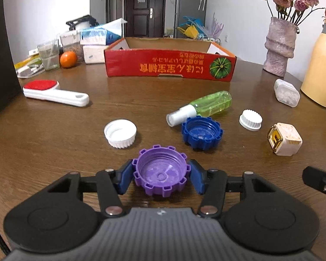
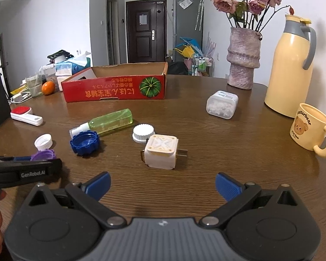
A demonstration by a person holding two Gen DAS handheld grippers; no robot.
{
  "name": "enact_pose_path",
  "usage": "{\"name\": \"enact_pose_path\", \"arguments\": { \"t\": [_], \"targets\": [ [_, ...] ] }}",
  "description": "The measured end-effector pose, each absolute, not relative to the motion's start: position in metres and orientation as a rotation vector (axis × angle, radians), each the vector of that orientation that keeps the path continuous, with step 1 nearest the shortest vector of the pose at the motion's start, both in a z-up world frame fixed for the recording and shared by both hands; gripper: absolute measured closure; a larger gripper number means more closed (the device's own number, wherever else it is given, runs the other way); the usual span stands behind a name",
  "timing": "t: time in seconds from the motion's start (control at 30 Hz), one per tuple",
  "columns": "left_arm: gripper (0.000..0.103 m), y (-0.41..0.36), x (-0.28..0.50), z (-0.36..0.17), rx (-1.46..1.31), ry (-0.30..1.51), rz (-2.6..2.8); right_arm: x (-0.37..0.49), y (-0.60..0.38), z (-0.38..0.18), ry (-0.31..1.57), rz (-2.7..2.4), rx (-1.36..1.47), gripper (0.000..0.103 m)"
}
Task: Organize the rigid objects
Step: 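Lift the purple cap with the left tool while the right tool grasps the blue cap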
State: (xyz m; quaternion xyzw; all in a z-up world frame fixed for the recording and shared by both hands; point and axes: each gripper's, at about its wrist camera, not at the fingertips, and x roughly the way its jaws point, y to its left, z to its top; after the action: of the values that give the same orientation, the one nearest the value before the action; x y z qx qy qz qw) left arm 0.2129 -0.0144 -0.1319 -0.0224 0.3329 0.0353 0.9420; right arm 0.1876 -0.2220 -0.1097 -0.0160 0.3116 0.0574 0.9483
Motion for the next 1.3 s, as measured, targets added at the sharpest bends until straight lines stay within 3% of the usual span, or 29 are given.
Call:
{"name": "enact_pose_path", "arguments": {
  "t": [1.3],
  "targets": [
    [0.047, 0.133, 0.232, -0.115, -0.074, 0.555, 0.22, 0.25, -0.098, -0.131, 0.636, 0.21, -0.025, 0.002]
  ]
}}
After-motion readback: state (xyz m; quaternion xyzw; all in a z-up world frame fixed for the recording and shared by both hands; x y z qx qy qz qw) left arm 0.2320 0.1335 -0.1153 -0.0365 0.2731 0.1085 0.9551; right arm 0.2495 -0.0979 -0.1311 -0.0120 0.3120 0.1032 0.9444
